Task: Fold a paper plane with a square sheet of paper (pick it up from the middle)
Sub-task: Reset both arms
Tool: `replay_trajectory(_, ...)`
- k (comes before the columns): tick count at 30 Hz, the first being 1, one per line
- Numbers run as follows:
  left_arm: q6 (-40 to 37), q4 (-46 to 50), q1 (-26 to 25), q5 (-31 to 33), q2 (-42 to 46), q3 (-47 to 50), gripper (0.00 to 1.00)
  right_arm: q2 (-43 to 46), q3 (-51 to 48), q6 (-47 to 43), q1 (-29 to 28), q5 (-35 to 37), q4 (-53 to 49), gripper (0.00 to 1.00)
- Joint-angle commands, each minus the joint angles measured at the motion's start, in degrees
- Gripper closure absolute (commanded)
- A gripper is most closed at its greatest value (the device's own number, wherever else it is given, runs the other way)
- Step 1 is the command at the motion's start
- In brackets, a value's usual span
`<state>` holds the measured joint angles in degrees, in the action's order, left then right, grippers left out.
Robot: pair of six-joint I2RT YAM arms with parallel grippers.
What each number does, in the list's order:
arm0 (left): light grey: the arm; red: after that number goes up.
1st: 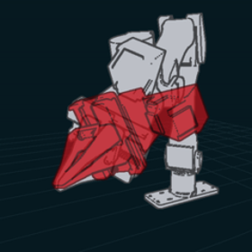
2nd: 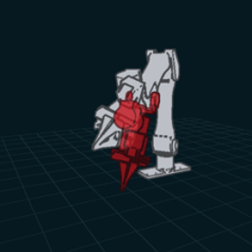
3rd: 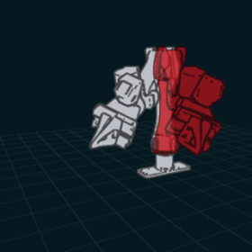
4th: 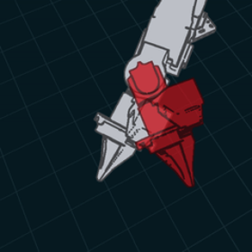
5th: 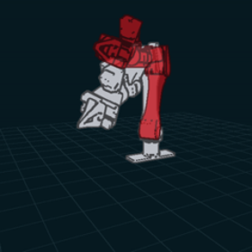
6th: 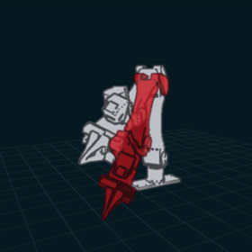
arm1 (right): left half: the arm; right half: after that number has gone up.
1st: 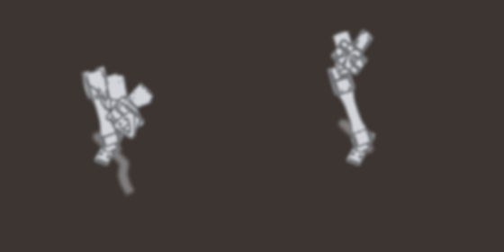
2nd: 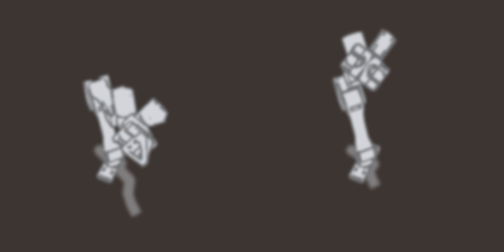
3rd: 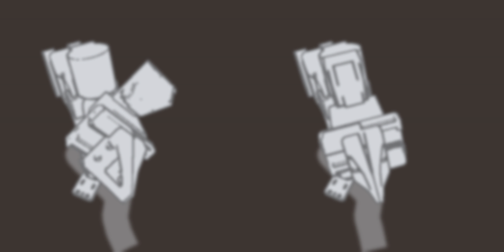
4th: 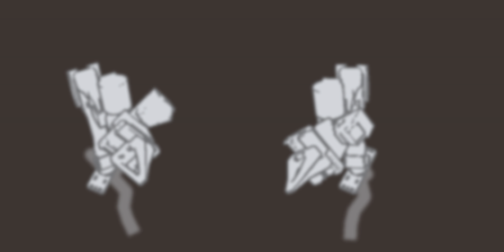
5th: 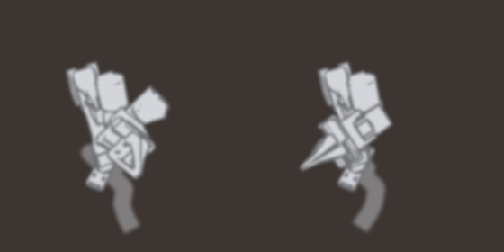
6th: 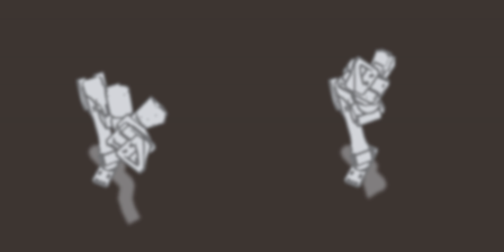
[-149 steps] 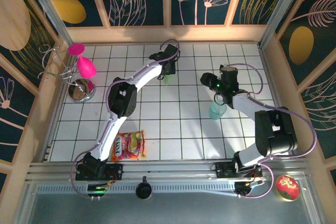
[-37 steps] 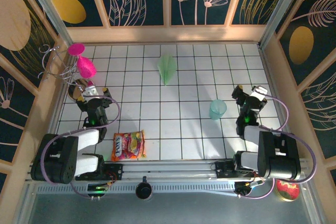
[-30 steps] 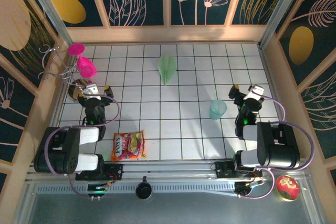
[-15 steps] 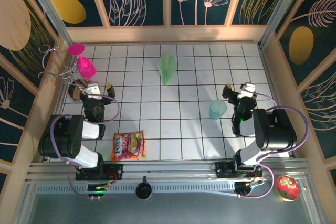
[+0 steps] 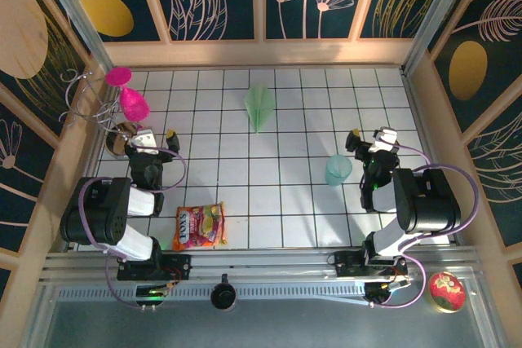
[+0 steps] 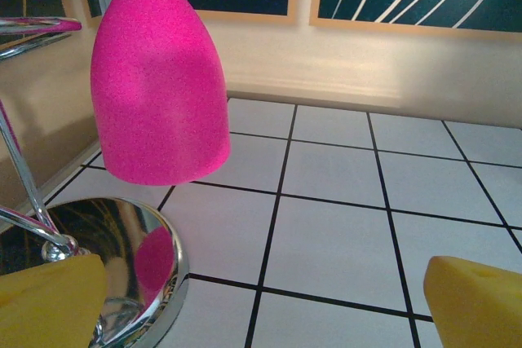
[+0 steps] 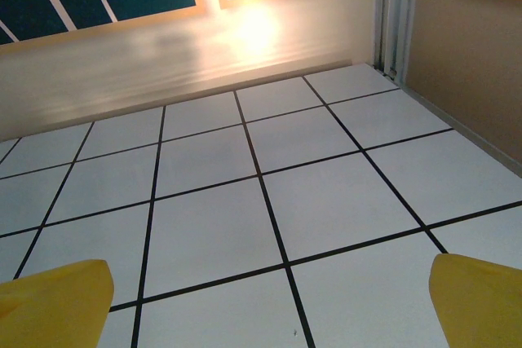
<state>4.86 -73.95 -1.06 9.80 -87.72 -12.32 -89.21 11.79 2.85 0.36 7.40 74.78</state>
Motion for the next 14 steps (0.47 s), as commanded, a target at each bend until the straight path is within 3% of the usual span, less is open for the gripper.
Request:
replay_trajectory(1,-0.29,-2.22,0.36,-0.74,-0.34,-0.63,0.01,-0.35,-0.07,-1.18,-0.19,0.4,2.89,0.01)
replay_trajectory(14,-0.2,-1.64,0.36,-0.81,-0.63,-0.97,0.01,-0.34,-0.23,-1.11,-0.22,0.41,3.12,0.01)
